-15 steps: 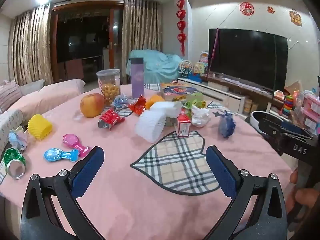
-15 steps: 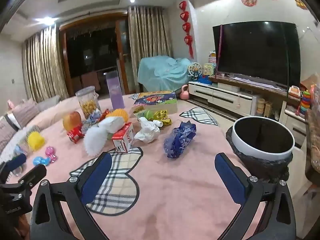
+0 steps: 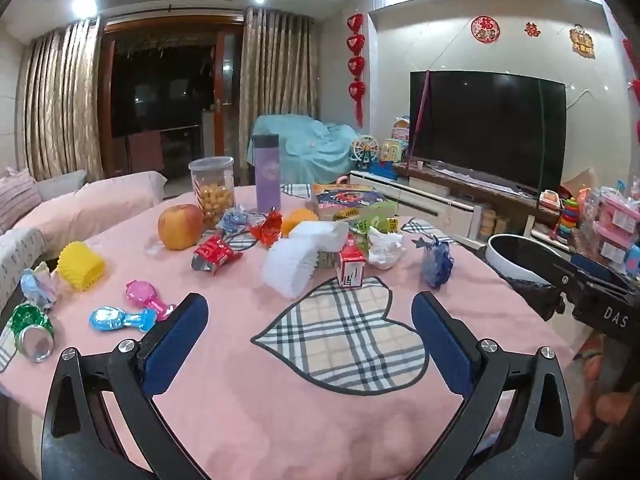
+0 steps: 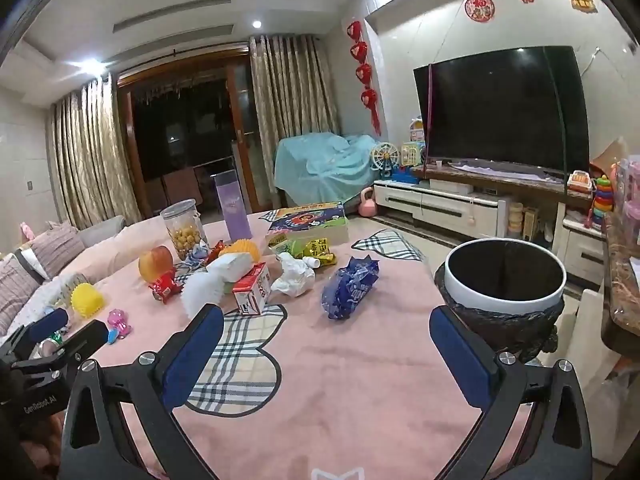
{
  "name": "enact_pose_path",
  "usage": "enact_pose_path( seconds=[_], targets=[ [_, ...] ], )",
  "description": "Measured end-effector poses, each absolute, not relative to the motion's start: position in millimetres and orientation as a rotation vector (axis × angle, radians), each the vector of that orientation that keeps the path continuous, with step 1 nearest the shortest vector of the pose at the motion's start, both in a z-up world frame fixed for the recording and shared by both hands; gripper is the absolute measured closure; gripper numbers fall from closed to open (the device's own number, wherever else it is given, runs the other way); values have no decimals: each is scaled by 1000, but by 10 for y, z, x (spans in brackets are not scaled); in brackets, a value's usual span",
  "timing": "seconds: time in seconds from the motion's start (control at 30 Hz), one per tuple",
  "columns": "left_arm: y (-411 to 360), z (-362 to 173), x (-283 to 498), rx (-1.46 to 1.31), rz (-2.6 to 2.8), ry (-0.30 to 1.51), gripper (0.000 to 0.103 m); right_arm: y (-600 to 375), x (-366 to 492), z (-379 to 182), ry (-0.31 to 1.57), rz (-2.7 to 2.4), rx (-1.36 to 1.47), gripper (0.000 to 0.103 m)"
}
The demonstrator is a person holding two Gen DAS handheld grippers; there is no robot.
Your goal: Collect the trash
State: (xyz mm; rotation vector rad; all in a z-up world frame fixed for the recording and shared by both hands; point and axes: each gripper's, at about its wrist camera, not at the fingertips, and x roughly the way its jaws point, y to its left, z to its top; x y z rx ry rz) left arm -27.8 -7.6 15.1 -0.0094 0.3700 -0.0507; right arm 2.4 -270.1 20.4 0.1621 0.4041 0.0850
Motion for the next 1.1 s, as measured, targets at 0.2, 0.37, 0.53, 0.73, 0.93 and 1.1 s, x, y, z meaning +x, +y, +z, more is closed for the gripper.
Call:
enact_pose_path(
  seconds=[0.2,0.37,0.53,0.73,0.93,1.1],
  targets=[
    [-130,155,-261,-6,-67,374,0,-2666,0,190,399,53,143,0],
    [-184,141,-262,0,-76,375,0,-2743,-25,171,399,39,152,0],
    [-203,144,-256,0,-73,374,0,-2742,-23,152,406,44,154,0],
    [-196,148,-256,1,-75,374,0,-2743,-32,152,395,46,148,0],
    [-200,148,-256,0,-76,374,0,-2735,-40,142,393,47,146,0],
    [-204,149,-256,2,-75,374,0,-2734,-42,144,394,50,144,0]
  ],
)
